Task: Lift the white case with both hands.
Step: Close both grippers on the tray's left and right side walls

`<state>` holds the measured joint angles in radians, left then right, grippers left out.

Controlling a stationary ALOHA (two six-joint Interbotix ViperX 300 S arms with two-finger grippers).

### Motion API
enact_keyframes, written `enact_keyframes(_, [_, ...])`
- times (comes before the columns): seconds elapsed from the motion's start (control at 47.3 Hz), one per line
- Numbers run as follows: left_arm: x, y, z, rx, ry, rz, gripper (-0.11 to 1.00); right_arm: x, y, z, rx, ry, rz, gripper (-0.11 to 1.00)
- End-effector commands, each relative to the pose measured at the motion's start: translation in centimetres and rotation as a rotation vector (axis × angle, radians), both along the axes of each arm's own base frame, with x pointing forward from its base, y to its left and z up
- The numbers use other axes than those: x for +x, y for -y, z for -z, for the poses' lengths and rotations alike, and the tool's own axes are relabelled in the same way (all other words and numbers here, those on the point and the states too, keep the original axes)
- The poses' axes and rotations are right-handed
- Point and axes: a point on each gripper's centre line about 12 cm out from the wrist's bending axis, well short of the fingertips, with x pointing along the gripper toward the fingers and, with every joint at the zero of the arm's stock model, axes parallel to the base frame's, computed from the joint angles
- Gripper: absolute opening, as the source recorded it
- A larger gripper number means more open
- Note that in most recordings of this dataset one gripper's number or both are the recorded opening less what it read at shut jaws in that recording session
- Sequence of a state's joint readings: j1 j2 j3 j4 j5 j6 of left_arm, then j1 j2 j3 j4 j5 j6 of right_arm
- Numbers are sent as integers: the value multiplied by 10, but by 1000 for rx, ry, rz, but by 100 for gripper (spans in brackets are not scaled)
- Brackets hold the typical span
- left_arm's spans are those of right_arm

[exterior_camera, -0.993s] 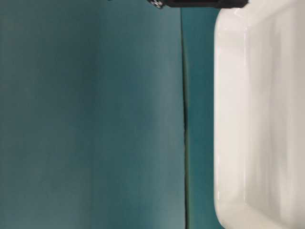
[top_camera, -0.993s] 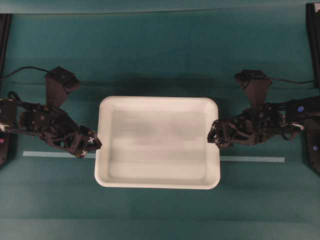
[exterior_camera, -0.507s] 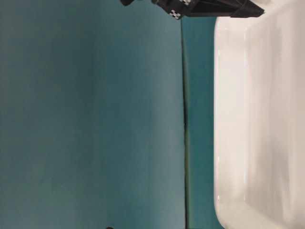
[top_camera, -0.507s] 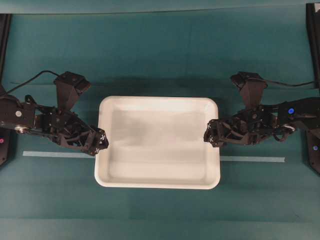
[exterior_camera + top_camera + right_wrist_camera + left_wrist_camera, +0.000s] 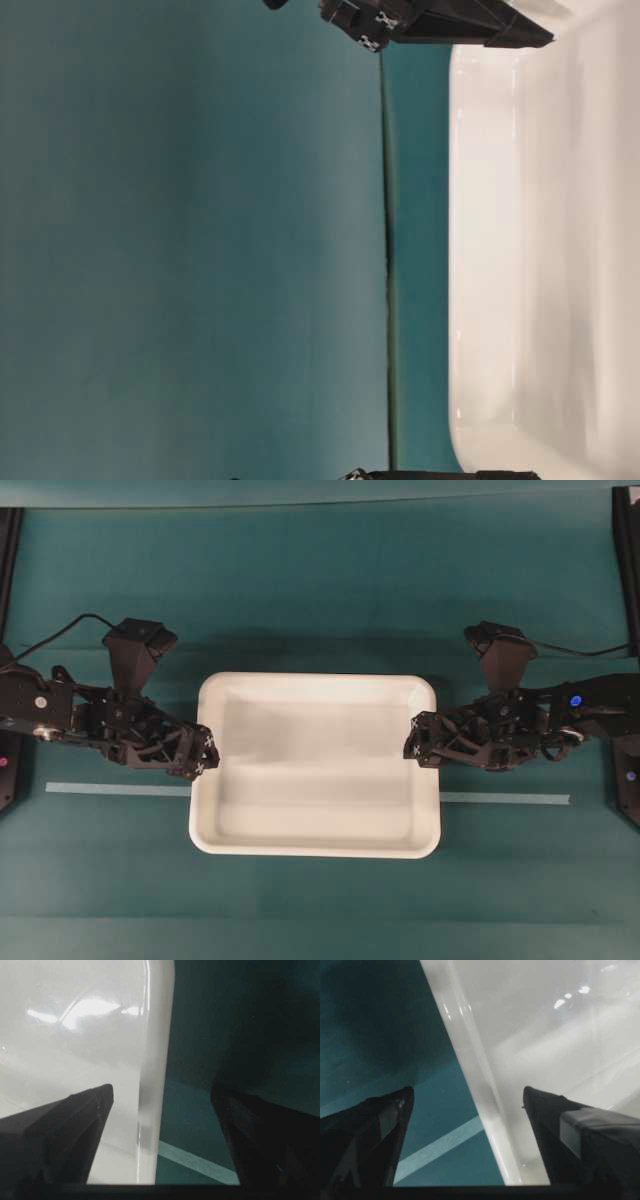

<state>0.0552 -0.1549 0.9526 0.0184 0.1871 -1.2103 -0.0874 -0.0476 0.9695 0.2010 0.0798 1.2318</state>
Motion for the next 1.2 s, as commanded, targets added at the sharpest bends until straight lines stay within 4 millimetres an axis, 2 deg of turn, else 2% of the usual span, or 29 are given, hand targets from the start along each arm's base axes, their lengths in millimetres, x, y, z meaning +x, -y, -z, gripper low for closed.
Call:
enact_keyframes(0.0, [5,-1,-4,-9,25,-17,91,1,0,10,0,-22,1,89])
enact_keyframes(0.106, [6,-1,-5,-21,37,-36,80,1,0,10,3,-25,5,84])
enact_keyframes(0.19, [6,-1,-5,-25,42,-42,68,2,0,9,5,-23,6,75])
enact_keyframes(0.38, [4,-1,-4,-27,35,-43,30,3,1,9,10,-28,13,33])
enact_keyframes(0.423, [4,-1,-3,-27,32,-43,23,3,1,10,12,-33,15,22])
enact_keyframes(0.486, [4,-1,0,-27,25,-43,17,3,1,10,13,-37,15,11])
enact_keyframes(0.55, [4,-1,1,-28,20,-45,14,3,1,9,11,-34,14,10])
enact_keyframes(1.184, [6,1,11,-38,-12,-53,14,6,2,9,11,-31,13,10])
